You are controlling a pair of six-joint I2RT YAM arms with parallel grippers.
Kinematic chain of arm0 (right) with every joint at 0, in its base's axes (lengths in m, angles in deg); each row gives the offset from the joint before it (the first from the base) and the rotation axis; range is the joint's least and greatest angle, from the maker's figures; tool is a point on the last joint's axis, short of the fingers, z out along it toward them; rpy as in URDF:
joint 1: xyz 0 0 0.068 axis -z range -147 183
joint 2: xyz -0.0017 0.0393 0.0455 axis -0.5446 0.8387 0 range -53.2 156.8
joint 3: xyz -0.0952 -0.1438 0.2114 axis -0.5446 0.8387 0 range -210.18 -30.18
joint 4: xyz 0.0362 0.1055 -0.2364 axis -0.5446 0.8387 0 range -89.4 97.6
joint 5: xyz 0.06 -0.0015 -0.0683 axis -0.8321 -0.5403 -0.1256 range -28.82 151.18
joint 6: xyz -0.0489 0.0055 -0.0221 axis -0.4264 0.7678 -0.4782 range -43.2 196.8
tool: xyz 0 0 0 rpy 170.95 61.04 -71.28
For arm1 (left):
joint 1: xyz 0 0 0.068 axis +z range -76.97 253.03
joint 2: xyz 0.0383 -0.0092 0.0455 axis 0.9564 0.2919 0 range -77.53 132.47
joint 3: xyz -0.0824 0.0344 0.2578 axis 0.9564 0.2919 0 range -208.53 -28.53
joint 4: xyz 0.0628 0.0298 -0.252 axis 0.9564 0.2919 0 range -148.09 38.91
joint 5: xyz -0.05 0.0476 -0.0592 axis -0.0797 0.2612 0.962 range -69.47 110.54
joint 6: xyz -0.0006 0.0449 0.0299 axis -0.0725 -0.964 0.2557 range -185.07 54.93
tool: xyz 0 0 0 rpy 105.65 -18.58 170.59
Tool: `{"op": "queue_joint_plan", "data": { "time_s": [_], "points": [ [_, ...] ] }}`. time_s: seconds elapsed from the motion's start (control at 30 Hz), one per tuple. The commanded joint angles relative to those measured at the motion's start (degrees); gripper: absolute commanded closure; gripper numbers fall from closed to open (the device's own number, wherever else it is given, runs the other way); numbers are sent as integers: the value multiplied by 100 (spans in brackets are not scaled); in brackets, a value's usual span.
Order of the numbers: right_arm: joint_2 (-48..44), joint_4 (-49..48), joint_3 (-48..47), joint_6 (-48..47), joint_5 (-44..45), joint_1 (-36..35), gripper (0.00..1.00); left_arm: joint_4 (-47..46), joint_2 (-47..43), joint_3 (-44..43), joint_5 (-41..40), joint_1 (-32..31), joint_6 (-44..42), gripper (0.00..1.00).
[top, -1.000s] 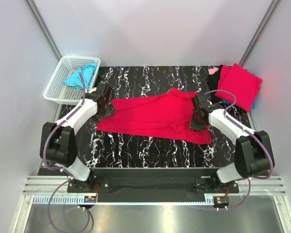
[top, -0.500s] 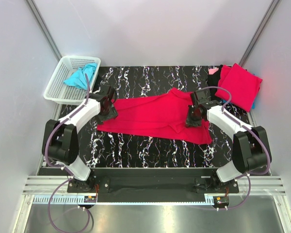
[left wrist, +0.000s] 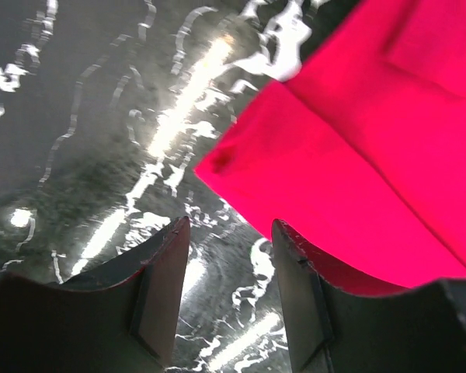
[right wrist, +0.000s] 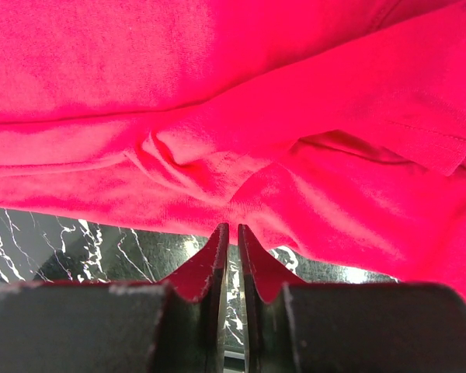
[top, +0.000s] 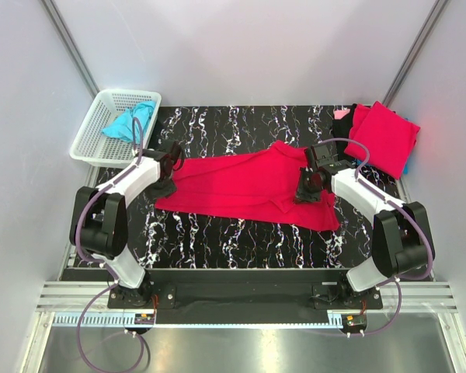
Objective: Fold and stack the t-shirts
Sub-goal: Fold the tshirt
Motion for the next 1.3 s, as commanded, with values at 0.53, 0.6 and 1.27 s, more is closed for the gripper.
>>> {"op": "queue_joint_plan", "data": {
  "time_s": [0.53, 0.6, 1.27],
  "points": [
    [-194, -9, 49, -58, 53, -24, 85, -319, 401, -65, 310, 540, -107, 61],
    [-194, 18, 49, -67, 53, -24, 86, -354, 427, -56, 355, 567, -107, 64],
    [-335, 88, 102, -32, 44, -24, 87, -372, 454, -293, 469, 602, -239, 100]
  ]
}}
